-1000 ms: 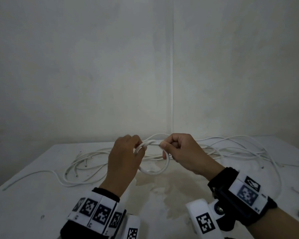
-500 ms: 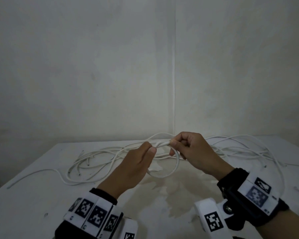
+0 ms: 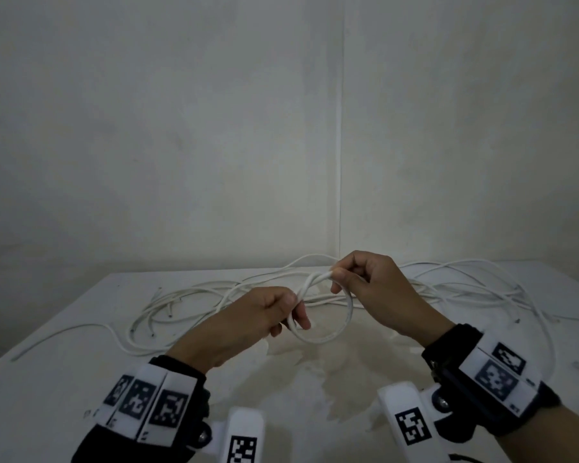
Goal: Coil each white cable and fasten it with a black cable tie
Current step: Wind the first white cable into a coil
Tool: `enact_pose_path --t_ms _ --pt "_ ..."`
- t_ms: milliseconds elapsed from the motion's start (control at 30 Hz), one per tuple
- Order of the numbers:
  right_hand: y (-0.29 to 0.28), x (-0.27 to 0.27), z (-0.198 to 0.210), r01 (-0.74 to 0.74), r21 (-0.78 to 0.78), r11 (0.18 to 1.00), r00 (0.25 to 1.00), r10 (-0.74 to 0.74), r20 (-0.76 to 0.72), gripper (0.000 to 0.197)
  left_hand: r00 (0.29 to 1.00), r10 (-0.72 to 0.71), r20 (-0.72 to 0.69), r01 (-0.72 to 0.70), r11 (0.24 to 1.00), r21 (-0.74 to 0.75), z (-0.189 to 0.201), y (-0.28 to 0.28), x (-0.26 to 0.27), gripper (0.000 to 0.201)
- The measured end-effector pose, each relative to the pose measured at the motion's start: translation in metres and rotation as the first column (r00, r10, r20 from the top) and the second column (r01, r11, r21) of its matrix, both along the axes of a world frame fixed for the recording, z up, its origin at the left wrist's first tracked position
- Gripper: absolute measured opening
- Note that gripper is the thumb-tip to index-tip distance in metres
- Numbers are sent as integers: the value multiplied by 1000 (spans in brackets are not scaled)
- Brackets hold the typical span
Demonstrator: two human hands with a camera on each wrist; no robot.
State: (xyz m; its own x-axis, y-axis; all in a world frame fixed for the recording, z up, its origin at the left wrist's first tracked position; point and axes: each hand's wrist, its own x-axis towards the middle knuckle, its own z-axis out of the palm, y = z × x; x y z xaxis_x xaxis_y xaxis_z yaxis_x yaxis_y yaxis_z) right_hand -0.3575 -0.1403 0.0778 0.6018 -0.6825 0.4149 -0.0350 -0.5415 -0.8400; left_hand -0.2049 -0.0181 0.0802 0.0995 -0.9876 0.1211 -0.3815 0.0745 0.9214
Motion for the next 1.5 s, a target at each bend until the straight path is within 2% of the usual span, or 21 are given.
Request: enact_pose_path --t_ms 133,267,400,567,633,767,833,933,967,1033,1100,1167,1200,1300,1333,1433,1500 --pt "-5 4 -1 7 -16 1000 999 -6 38 16 992 70 -106 -72 997 -17 -5 -4 -5 35" --pt "-9 8 -5 -1 -8 1000 999 2 46 16 949 81 -306 -83 997 7 -7 -4 -7 34" --pt "-10 10 -7 -13 3 1000 998 13 69 14 910 100 -402 -132 990 -52 -9 -9 -9 34" --pt "-8 9 -5 -63 -1 998 994 63 91 14 857 191 -479 -271 957 -103 -10 -14 -11 36" --pt "-14 7 -9 -58 -62 996 997 61 57 15 831 209 -516 -312 942 -122 -8 -14 -5 35" --pt "-34 -4 -20 30 -233 972 997 -44 -57 19 772 248 -586 -387 914 -123 -5 -10 15 36" --pt "-43 -11 -23 68 -310 948 994 -89 -55 22 733 279 -621 -435 893 -112 -3 -6 25 36" --pt "-58 -18 -25 115 -392 913 981 -167 -101 12 685 334 -648 -502 861 -87 -1 -1 39 37" --pt "-63 -19 -27 133 -443 887 968 -211 -133 8 676 345 -651 -518 851 -87 0 0 42 37" --pt "-71 -16 -31 151 -583 798 949 -282 -140 19 668 364 -650 -541 837 -88 -1 2 46 38" --pt "-77 -10 -34 156 -701 696 953 -292 -78 34 666 379 -643 -556 827 -88 -2 4 51 37" --pt "-84 -8 -36 189 -764 617 946 -322 -26 39 657 386 -647 -568 819 -88 -2 6 56 37" --pt "-87 -8 -37 221 -773 594 937 -351 -2 38 652 386 -653 -571 816 -87 -2 7 59 37" --pt "-89 -3 -37 277 -753 597 919 -393 27 22 651 388 -652 -576 812 -91 -1 9 63 37" --pt "-87 1 -37 249 -793 556 917 -398 8 18 655 394 -645 -581 808 -97 -1 9 63 37" --pt "-82 13 -37 63 -944 323 912 -404 -77 9 672 416 -612 -598 793 -117 1 6 62 36" --pt "-77 23 -42 -17 -975 220 927 -362 -98 6 685 430 -589 -609 781 -138 3 3 63 36"
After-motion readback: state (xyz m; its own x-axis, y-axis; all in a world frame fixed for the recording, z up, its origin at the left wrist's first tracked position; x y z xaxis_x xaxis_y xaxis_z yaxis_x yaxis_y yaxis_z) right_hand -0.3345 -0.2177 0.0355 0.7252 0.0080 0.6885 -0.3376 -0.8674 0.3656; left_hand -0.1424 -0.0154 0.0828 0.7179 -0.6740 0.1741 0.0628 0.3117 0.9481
